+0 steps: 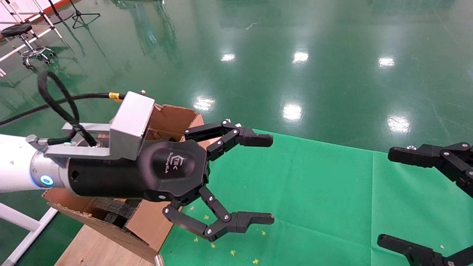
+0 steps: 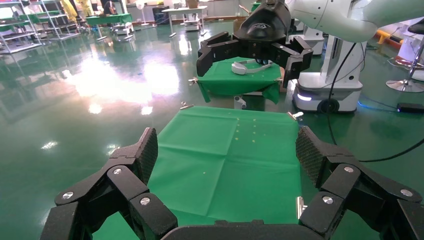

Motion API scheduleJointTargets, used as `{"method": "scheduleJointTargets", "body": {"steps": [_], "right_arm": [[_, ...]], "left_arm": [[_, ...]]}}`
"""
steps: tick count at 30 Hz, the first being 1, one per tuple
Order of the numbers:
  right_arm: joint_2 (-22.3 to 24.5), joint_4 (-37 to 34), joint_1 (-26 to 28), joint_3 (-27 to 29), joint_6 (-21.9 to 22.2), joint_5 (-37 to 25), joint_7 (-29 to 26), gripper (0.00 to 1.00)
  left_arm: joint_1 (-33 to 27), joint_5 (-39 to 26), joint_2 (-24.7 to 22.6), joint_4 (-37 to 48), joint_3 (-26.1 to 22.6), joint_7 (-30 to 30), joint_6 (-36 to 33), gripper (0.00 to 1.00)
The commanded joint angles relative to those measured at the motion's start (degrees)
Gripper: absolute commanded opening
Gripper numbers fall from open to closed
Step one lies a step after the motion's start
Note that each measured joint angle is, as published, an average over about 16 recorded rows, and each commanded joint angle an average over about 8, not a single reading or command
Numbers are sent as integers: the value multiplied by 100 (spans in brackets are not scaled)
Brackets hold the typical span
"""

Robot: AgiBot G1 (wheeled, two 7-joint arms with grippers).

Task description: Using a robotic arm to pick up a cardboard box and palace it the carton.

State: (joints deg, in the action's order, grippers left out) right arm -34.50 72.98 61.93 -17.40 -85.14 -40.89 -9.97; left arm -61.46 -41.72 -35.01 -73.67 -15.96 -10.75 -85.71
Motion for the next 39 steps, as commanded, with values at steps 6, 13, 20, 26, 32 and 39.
{"method": "scheduleJointTargets", "body": {"steps": [6, 13, 20, 26, 32, 39], "right_arm": [[0, 0, 0, 0, 0, 0, 0, 100], [0, 0, 0, 0, 0, 0, 0, 100], [0, 0, 0, 0, 0, 0, 0, 100], [0, 0, 0, 0, 0, -1, 0, 100], [0, 0, 0, 0, 0, -2, 0, 100], [0, 0, 0, 0, 0, -2, 0, 100]], "left_arm": [[-6, -9, 0, 8, -3, 0, 3, 100], [-8, -13, 0, 11, -6, 0, 5, 100], [-10, -16, 0, 14, -7, 0, 5, 100], [-12, -17, 0, 16, -7, 0, 5, 100], [-14, -19, 0, 18, -7, 0, 5, 100], [-15, -20, 0, 19, -7, 0, 5, 100]]}}
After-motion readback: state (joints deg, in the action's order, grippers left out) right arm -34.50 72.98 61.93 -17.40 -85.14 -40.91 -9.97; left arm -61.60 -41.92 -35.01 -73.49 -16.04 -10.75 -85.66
